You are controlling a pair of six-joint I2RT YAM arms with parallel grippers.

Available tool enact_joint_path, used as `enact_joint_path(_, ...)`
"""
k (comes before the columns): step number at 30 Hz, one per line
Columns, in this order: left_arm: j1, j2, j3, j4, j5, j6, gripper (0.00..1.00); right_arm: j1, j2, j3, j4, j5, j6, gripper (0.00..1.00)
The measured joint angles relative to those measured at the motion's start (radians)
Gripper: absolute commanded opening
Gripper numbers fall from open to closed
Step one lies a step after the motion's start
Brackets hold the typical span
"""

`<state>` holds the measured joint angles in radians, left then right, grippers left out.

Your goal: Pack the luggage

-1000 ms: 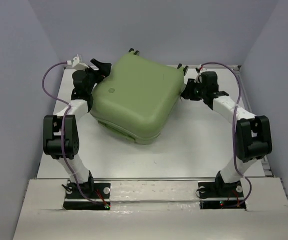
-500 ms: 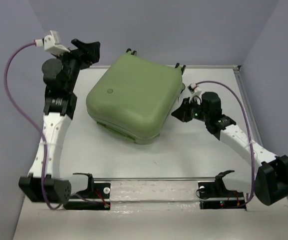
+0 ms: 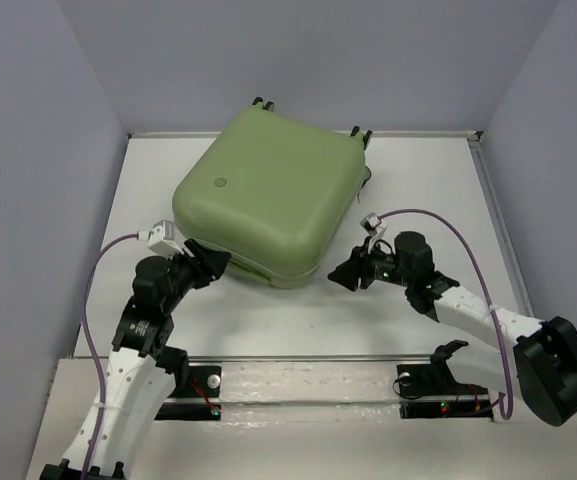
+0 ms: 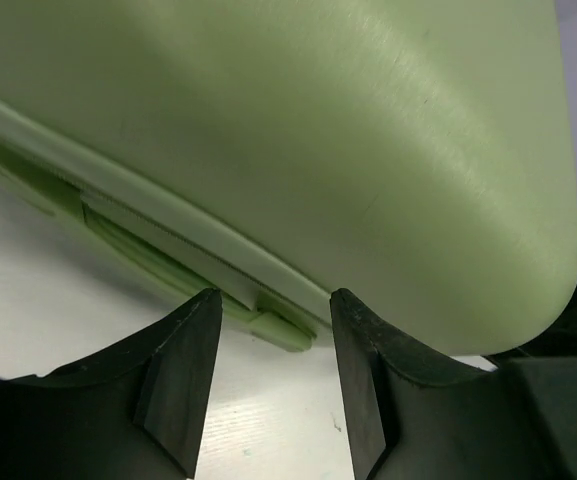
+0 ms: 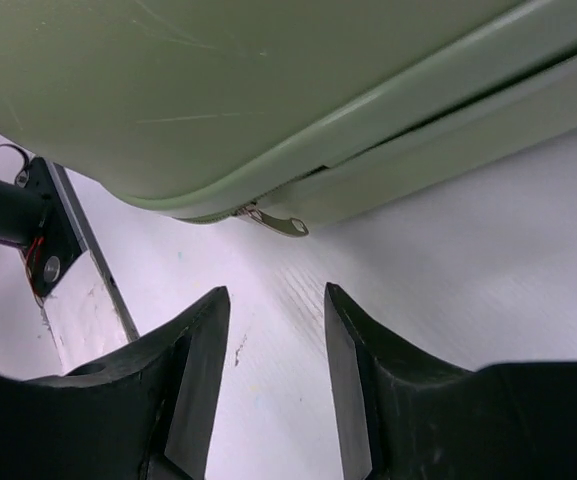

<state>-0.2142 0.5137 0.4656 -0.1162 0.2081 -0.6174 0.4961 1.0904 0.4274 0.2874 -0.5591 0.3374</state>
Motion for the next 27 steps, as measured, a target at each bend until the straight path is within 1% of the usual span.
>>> enact_joint_path(3, -0.01, -0.07, -0.107, 0.007, 0.03, -0.071, 0.63, 0.042, 0.051, -0.011, 0.1, 0.001, -0.006, 0.5)
enact_joint_path(5, -0.017, -0.074, -0.146, 0.031, 0.046, -0.102, 0.63, 0.074, 0.085, -0.011, 0.136, 0.012, -0.022, 0.51)
enact_joint_path(9, -0.04, -0.041, -0.208, 0.101, 0.062, -0.148, 0.64, 0.162, 0.146, -0.011, 0.18, 0.073, -0.063, 0.51)
enact_joint_path(12, -0.057, 0.007, -0.251, 0.172, 0.062, -0.174, 0.68, 0.175, 0.175, -0.011, 0.227, 0.132, -0.085, 0.5)
enact_joint_path(14, -0.072, 0.063, -0.285, 0.25, 0.063, -0.192, 0.71, 0.175, 0.188, -0.012, 0.269, 0.171, -0.092, 0.5)
enact_joint_path(16, -0.09, 0.105, -0.301, 0.295, 0.061, -0.206, 0.74, 0.175, 0.199, -0.017, 0.322, 0.205, -0.099, 0.48)
enact_joint_path(19, -0.143, 0.175, -0.305, 0.351, 0.044, -0.219, 0.74, 0.173, 0.221, -0.034, 0.391, 0.238, -0.106, 0.43)
enact_joint_path(21, -0.192, 0.198, -0.305, 0.391, 0.029, -0.226, 0.74, 0.173, 0.238, -0.044, 0.431, 0.248, -0.109, 0.38)
enact_joint_path(24, -0.276, 0.232, -0.297, 0.43, -0.01, -0.234, 0.72, 0.178, 0.248, -0.051, 0.467, 0.24, -0.113, 0.33)
enact_joint_path(25, -0.325, 0.248, -0.289, 0.437, -0.028, -0.238, 0.71, 0.179, 0.25, -0.051, 0.473, 0.239, -0.115, 0.32)
enact_joint_path(26, -0.333, 0.25, -0.288, 0.438, -0.031, -0.238, 0.71, 0.18, 0.254, -0.052, 0.481, 0.234, -0.114, 0.32)
enact_joint_path(27, -0.35, 0.255, -0.283, 0.442, -0.04, -0.239, 0.71, 0.18, 0.259, -0.052, 0.488, 0.23, -0.114, 0.29)
